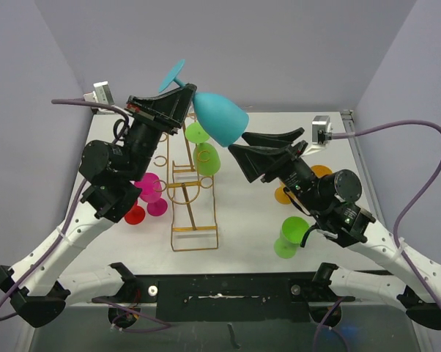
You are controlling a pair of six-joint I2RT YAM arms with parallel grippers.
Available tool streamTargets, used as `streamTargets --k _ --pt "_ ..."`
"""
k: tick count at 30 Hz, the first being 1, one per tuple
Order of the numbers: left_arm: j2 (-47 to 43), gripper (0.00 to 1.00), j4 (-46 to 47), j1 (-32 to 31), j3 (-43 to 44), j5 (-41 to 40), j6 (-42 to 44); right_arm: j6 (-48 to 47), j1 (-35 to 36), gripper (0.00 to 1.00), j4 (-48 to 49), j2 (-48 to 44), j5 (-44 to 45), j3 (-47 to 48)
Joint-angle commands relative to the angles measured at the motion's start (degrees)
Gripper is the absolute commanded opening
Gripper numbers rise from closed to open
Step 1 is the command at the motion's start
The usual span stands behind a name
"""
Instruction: Place the wine glass upside down on the wine glass rack
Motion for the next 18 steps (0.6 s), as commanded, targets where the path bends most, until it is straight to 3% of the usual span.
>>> streamTargets --k 1,9,15,18 --pt "-0.15 0.00 -5.04 0.61 5.87 6.32 11.18 -2.32 0.26 0.64 -8.26 -4.22 6.05 2.03" --pt "4.81 0.00 -13.45 0.72 13.92 19.29 17.92 -4.20 0.30 0.65 -11.15 -3.28 3.80 10.29" --pt "7.91 0.00 -10.77 0.66 14.20 30.67 18.66 0.12 0.31 0.66 -14.54 1.67 4.26 18.67" --pt "7.97 0.00 -9.75 0.55 12.54 32.53 20.57 3.00 0.30 0.66 -17.68 3.72 10.14 21.33"
